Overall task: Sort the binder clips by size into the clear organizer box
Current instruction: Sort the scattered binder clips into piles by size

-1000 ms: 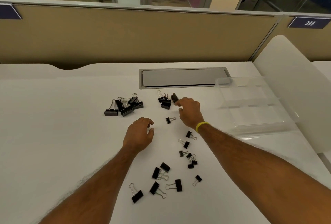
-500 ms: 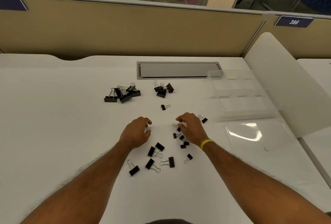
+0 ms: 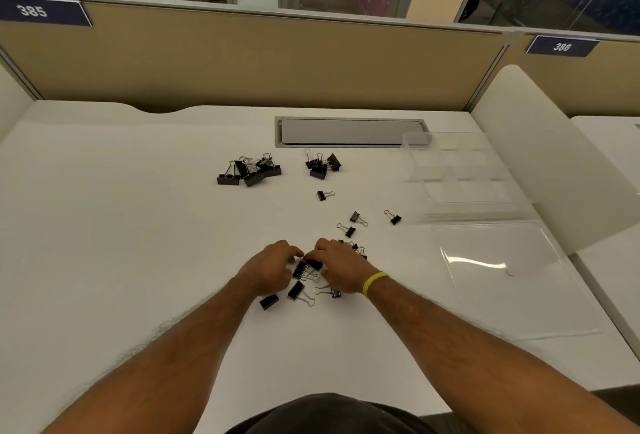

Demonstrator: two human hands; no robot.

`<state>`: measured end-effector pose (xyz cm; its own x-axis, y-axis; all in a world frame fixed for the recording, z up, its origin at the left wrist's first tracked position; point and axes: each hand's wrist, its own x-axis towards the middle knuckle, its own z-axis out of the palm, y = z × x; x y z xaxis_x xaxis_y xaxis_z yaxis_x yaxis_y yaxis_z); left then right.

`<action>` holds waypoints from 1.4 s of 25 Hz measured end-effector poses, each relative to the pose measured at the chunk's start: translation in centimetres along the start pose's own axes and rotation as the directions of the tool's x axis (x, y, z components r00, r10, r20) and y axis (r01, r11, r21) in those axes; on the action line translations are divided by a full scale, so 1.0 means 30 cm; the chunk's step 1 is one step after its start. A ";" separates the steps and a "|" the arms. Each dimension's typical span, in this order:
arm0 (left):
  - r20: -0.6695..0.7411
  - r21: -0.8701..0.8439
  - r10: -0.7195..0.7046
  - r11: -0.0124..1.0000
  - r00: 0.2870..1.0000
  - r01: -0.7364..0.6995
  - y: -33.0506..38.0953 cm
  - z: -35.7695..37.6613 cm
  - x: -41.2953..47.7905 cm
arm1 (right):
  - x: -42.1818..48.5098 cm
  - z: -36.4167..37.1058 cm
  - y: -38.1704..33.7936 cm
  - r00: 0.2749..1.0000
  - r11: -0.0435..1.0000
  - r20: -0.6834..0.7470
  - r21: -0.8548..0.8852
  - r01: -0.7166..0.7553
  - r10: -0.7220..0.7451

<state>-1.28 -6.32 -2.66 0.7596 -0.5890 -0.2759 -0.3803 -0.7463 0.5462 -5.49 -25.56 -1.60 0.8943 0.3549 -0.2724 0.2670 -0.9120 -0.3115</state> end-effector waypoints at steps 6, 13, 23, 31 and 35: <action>0.015 0.134 0.052 0.990 0.999 -0.053 0.000 0.012 -0.012 | 0.019 0.000 -0.003 0.995 0.991 0.001 0.092 -0.098 0.099; -0.033 0.145 0.081 0.986 0.996 -0.076 -0.023 -0.004 0.004 | 0.015 0.018 0.026 0.994 0.991 -0.071 0.109 -0.079 0.087; -0.234 -0.627 -0.304 0.773 0.923 0.096 -0.026 -0.049 0.032 | 0.111 0.016 -0.058 0.863 0.226 -0.005 0.966 -0.126 0.504; -0.160 -0.841 -0.340 0.539 0.927 0.052 0.013 -0.038 0.081 | 0.172 0.037 -0.100 0.773 -0.005 -0.005 1.000 0.010 0.634; -0.118 -0.849 -0.297 0.526 0.948 0.059 0.042 -0.039 0.139 | 0.173 0.020 -0.065 0.710 0.094 -0.099 0.994 0.047 0.697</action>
<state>2.03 -9.35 -2.21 0.8949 -0.3001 -0.3304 0.2928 -0.1640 0.9420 -1.59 -21.82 -2.95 0.8568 -0.4042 -0.3201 -0.2901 0.1354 -0.9474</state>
